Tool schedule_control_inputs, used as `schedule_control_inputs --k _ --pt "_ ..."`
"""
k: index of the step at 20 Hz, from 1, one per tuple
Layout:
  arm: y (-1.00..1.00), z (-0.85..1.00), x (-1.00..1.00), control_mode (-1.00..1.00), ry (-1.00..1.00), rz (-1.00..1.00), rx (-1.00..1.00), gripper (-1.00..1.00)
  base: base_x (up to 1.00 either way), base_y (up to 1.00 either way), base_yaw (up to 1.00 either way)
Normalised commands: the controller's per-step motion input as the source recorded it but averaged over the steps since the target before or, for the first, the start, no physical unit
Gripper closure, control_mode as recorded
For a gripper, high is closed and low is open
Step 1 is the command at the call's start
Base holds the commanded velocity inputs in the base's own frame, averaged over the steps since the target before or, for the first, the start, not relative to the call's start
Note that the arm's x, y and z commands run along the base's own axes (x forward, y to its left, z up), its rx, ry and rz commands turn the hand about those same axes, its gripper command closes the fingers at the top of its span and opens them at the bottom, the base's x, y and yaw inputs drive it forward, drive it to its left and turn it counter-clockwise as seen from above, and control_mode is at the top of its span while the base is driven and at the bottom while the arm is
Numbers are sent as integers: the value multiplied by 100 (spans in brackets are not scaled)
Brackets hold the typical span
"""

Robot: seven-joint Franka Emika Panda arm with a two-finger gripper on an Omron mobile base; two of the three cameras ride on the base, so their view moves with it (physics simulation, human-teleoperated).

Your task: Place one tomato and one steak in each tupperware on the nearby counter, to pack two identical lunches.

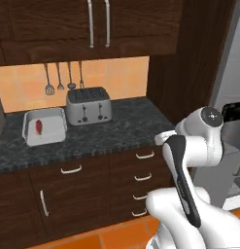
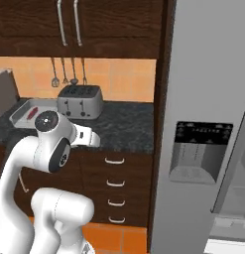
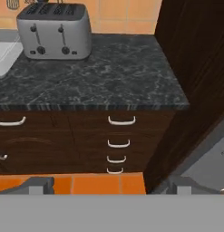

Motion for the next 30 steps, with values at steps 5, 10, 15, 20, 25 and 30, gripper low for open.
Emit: schedule_control_inputs --k 5,10,15,20,25,30 --pt "0 0 0 100 0 0 0 -100 0 -100 0" --pt "0 0 0 100 0 0 0 -100 0 -100 0" --pt "0 0 0 100 0 0 0 -100 0 -100 2" --pt "0 0 0 100 0 0 0 -100 4 -77 2" --pt "0 0 0 100 0 0 0 -100 22 -27 1" --pt "0 0 0 100 0 0 0 -100 26 -47 8"
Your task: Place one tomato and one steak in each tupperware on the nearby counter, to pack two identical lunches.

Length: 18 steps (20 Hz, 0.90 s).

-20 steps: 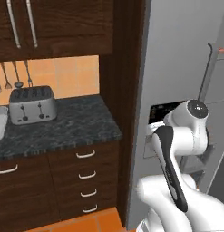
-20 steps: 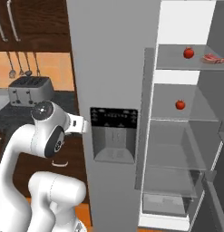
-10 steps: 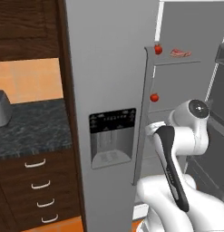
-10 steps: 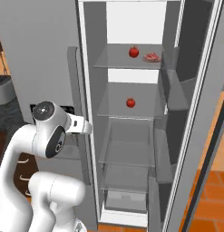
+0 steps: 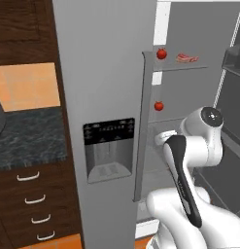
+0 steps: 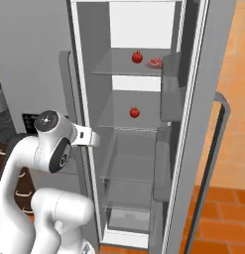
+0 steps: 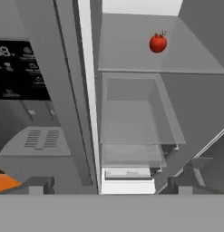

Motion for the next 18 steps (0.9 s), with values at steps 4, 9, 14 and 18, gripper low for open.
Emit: schedule_control_inputs --k 4,9,14,18 --pt "0 0 0 100 0 0 0 -100 47 -51 8" --pt "0 0 0 100 0 0 0 -100 55 -34 5" --pt "0 0 0 100 0 0 0 -100 38 -35 4" --pt "0 0 0 100 0 0 0 -100 25 -19 1"
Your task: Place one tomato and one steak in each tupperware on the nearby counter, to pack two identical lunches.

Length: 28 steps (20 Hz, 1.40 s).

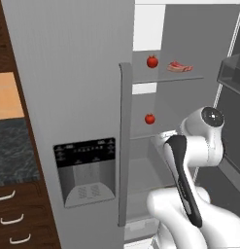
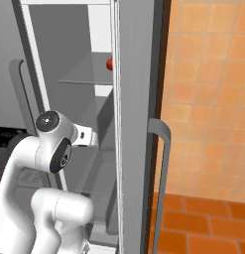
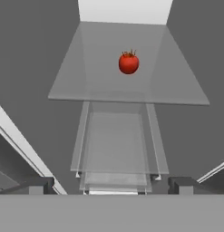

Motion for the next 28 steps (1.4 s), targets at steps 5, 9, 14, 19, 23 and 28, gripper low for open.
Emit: schedule_control_inputs --k 5,9,14,19,23,28 --pt "0 -9 39 -100 0 0 0 -100 8 0 0" --pt "-1 -15 91 -100 0 0 0 -100 0 0 0" --pt "-14 -29 97 -100 0 -4 1 -100 0 0 0" --pt "-5 -5 75 -100 15 -12 9 -100 0 0 0" --pt "-3 -1 64 -100 17 -4 9 -100 0 0 0" --pt "-2 -18 48 -100 2 0 2 -100 0 0 0"
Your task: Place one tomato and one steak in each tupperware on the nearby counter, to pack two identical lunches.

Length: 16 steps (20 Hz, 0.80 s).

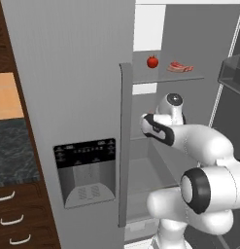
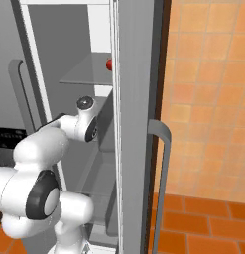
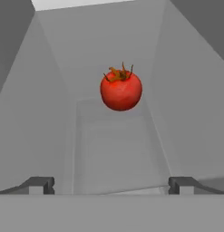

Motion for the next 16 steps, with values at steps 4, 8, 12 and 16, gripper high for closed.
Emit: schedule_control_inputs --k 4,8,12,16 --pt "-5 -24 47 -100 0 0 0 -100 0 0 0" --pt "-1 -26 50 -100 0 0 0 -100 0 0 0" --pt "-11 -19 45 -100 0 0 0 -100 0 0 0" --pt "-17 -23 47 -100 0 0 0 -100 0 0 0"
